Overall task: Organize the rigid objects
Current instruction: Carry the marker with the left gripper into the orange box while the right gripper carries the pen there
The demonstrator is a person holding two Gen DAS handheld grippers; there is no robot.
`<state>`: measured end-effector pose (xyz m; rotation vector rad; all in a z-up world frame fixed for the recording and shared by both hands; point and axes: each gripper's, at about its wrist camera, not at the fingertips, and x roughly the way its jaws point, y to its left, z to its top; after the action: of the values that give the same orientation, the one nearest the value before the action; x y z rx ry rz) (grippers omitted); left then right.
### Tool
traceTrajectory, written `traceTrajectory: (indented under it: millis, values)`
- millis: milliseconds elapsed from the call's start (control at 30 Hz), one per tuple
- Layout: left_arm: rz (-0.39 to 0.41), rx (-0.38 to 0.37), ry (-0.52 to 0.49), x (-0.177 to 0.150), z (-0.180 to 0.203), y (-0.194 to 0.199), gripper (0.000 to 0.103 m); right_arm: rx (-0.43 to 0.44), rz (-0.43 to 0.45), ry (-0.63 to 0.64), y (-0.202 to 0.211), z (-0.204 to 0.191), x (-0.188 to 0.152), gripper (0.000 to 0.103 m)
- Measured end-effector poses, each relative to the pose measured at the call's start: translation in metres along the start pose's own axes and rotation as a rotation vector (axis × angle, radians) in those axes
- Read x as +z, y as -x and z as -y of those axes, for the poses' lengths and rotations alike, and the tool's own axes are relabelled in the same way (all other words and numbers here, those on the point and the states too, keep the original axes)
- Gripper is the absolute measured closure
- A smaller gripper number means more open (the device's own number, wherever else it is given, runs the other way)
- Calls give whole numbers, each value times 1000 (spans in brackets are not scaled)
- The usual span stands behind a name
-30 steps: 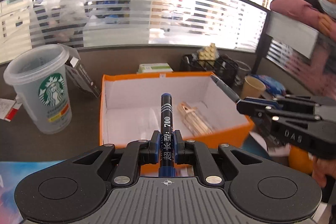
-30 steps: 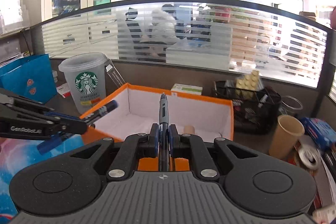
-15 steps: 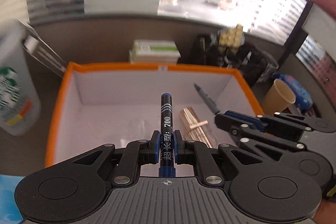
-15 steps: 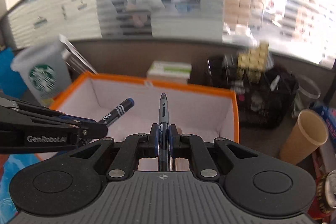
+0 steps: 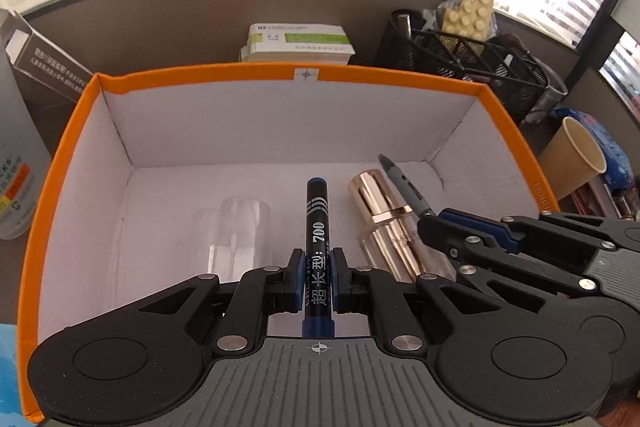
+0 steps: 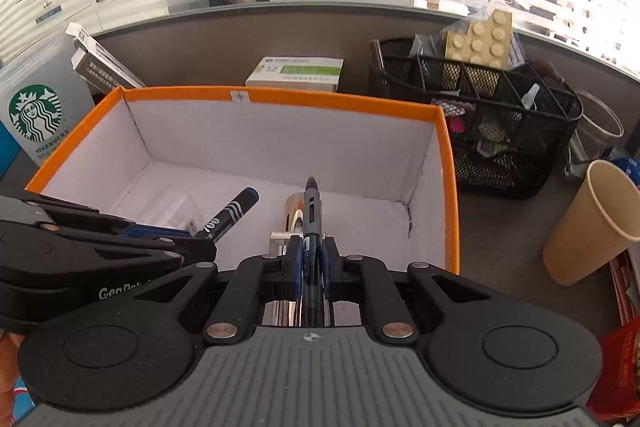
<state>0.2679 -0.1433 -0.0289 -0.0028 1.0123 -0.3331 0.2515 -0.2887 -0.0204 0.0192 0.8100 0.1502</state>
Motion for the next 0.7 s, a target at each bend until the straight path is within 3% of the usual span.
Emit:
traceTrajectory:
  millis: [433,700]
  values:
    - [10,100,-23,-2,1,-11,92,-46,-14,57,-7,-7,-1,94]
    - [-10,104,-7,-1,2,-18,92,-81,-33,117,-11,-17,-2,93]
